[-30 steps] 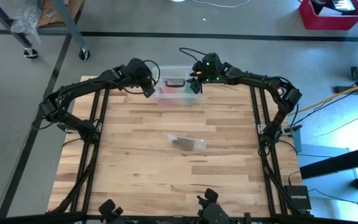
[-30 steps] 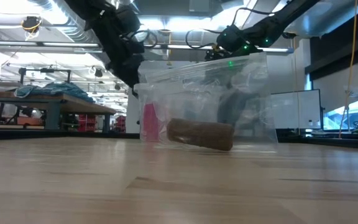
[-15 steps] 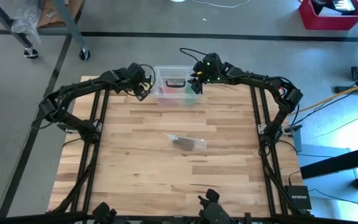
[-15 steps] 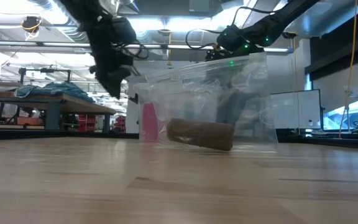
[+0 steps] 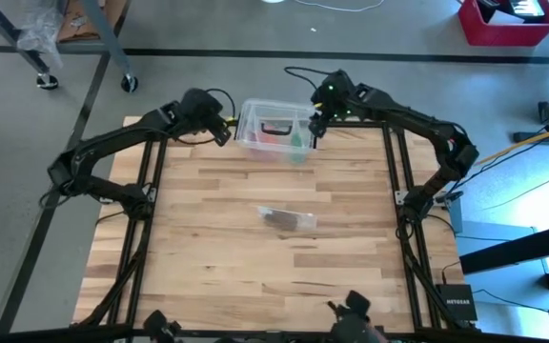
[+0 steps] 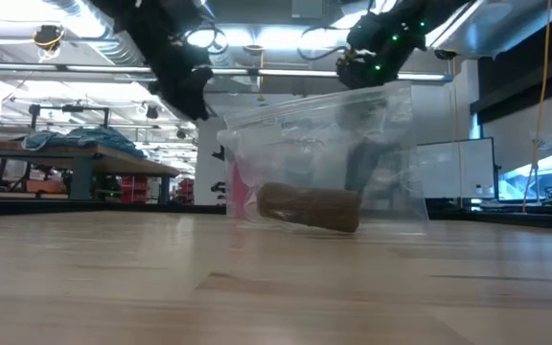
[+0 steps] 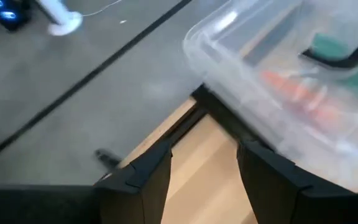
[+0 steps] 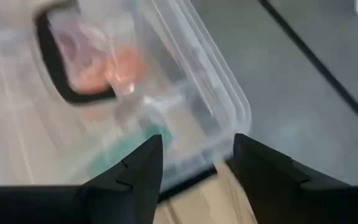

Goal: Roll bandage
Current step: Open the transparent bin

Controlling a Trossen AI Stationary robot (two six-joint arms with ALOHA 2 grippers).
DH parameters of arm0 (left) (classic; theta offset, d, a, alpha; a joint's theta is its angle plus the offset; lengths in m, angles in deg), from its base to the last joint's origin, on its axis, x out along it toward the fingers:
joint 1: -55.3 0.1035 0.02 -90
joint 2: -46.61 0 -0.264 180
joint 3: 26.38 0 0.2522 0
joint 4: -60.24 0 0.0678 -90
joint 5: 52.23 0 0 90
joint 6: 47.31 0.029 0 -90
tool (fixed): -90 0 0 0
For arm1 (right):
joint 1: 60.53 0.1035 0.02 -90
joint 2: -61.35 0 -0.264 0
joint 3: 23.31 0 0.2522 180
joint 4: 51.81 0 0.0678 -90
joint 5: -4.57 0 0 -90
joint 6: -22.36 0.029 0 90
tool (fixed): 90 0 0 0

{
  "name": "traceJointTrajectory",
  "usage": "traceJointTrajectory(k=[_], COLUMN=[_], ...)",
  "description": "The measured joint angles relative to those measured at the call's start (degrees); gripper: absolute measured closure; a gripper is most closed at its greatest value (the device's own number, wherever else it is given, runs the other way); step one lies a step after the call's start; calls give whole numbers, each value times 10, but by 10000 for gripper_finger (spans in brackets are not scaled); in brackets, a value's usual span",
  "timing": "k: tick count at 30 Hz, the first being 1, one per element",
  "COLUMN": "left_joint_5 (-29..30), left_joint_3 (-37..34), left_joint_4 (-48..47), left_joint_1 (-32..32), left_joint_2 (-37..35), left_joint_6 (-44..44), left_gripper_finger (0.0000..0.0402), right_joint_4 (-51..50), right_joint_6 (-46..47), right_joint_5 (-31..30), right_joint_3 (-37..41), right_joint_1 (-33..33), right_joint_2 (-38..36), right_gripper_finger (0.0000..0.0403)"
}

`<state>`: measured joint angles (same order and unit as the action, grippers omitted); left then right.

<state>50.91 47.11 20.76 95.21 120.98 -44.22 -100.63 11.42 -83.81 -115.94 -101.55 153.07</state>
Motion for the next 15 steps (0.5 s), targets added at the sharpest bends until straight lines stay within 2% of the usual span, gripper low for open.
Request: traceJointTrajectory(k=[3,7,10,12,15], left_joint_5=[-108,-209,-243,-258,-269], left_joint_3=[-24,-50,-54,-54,-53], left_joint_4=[39,106,122,129,150], left_joint_1=[28,62,77,78,77], left_joint_2=[7,14,25,37,59], left_joint_6=[-21,-56,-72,-75,-66], left_gripper_finger=[217,202,196,195,194], right_joint_4=[-33,20,105,196,298], right_joint_6=[20,68,125,184,264], right_joint_5=[46,161,248,313,372], right_joint_3=[5,67,138,182,237], right_joint_1=[-26,-74,-106,-118,-123], right_joint_2=[-5,-17,-24,-28,-29], right_gripper_finger=[204,204,204,204,204])
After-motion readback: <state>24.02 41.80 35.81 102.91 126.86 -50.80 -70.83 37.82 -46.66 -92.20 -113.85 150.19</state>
